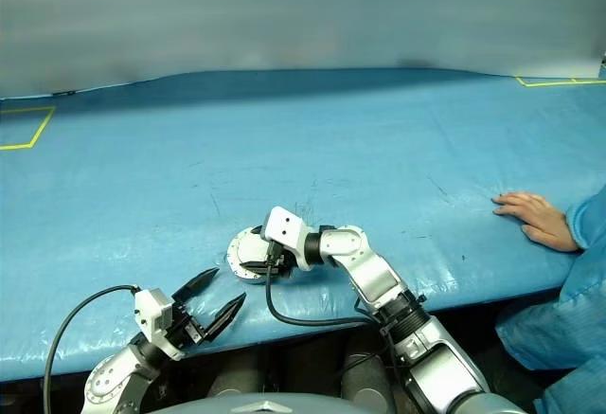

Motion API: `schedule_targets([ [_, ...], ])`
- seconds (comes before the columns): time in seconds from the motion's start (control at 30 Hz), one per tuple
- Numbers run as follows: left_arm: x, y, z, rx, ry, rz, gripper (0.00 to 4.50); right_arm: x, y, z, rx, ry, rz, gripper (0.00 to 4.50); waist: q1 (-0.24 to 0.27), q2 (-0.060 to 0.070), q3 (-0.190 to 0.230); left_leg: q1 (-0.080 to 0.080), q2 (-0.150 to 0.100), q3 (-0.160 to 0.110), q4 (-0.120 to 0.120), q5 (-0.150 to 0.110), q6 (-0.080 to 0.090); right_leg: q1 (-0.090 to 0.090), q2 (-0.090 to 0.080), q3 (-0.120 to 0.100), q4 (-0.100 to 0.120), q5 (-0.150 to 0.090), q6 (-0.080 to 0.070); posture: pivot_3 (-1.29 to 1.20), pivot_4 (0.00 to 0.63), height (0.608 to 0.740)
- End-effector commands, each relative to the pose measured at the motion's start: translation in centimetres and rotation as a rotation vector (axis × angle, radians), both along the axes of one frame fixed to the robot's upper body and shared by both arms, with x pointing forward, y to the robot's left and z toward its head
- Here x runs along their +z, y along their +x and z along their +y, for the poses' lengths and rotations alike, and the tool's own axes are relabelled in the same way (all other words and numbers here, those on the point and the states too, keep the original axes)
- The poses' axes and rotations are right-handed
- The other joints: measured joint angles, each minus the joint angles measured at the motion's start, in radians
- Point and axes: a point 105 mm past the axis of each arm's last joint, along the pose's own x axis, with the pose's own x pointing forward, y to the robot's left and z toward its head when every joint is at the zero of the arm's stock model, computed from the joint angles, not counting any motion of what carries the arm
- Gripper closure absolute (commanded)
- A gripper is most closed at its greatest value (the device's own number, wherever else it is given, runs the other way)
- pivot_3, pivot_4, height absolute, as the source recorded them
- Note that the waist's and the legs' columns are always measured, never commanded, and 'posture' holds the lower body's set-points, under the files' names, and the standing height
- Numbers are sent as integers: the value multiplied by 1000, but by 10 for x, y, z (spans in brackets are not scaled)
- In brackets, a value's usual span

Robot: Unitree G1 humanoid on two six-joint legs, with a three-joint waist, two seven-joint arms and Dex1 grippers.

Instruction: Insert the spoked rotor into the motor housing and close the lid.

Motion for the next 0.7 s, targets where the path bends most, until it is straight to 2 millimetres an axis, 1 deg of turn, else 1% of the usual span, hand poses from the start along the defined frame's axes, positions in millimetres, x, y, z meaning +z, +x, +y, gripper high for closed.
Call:
schedule_targets([
  [0.03, 7, 9, 16, 163, -96, -28, 0, -19, 4, -10, -43, -76, 24, 1238, 0, 0, 0, 0, 0, 0, 0, 0, 0, 0, 0, 0, 0, 0, 0, 0, 150, 740],
  [0.07, 11, 15, 22, 222, -113, -43, 0, -19, 3, -10, -43, -75, 23, 1238, 0, 0, 0, 0, 0, 0, 0, 0, 0, 0, 0, 0, 0, 0, 0, 0, 150, 740],
  [0.1, 15, 19, 23, 239, -158, -45, 0, -19, 3, -9, -41, -72, 23, 1238, 0, 0, -1, 0, 0, 0, 1, 0, 0, 1, 0, 0, 0, 0, 0, 0, 150, 740],
  [0.17, 22, 22, 25, 233, -235, -49, 0, -18, 2, -9, -39, -67, 22, 1238, 0, -1, -1, 0, 1, -2, 1, 0, 0, 1, 1, -1, 1, 0, 0, 0, 150, 740],
  [0.23, 25, 24, 29, 228, -272, -52, 0, -17, 2, -8, -38, -64, 20, 1238, -1, -1, -1, 0, 1, -2, 1, 0, 0, 1, 1, -2, 1, 0, 0, 0, 150, 740],
  [0.27, 25, 24, 31, 218, -266, -46, 390, -17, 2, -8, -39, -63, 19, 1279, -1, -1, -1, 0, 1, -1, 1, 0, 0, 1, 1, -1, 1, 0, 0, 0, 150, 740],
  [0.3, 24, 24, 31, 210, -258, -40, 574, -17, 2, -8, -40, -62, 18, 1279, -1, -1, -1, 0, 1, -1, 1, 0, 0, 1, 1, -1, 0, 0, 0, 0, 150, 740],
  [0.33, 23, 23, 31, 197, -251, -33, 1011, -17, 1, -8, -41, -61, 18, 1279, -2, -1, -1, 0, 0, -1, 1, 0, 0, 1, 1, -1, 0, 0, 0, 0, 150, 740],
  [0.4, 26, 27, 30, 175, -228, -52, 1708, -17, 2, -8, -46, -59, 13, 1279, -2, -2, -1, 0, 0, -1, 1, 0, 0, 1, 1, -1, 0, 0, 0, 0, 150, 740],
  [0.47, 29, 29, 27, 140, -229, -63, 2348, -16, 2, -8, -49, -58, 8, 1279, 0, -2, -1, 0, 0, -1, 1, 0, 0, 1, 1, -1, 0, 0, 0, 0, 150, 740],
  [0.57, 27, 34, 18, 31, -145, -62, 3352, -15, 1, -8, -50, -51, 5, 1279, 0, -2, -1, 0, 0, -2, 1, 1, -1, 1, 1, -1, 1, 0, 0, 0, 150, 740],
  [0.67, 29, 41, 12, -26, -73, -96, 4362, -15, 1, -7, -54, -49, 4, 1279, -1, -2, -1, 0, 0, -1, 1, 1, -1, 1, 1, -1, 1, 0, 0, 0, 150, 740],
  [0.7, 30, 44, 10, -37, -63, -106, 4467, -15, 1, -7, -54, -49, 4, 1279, -1, -2, -1, 0, 0, -1, 1, 1, -1, 1, 1, -1, 0, 0, 0, 0, 150, 740],
])
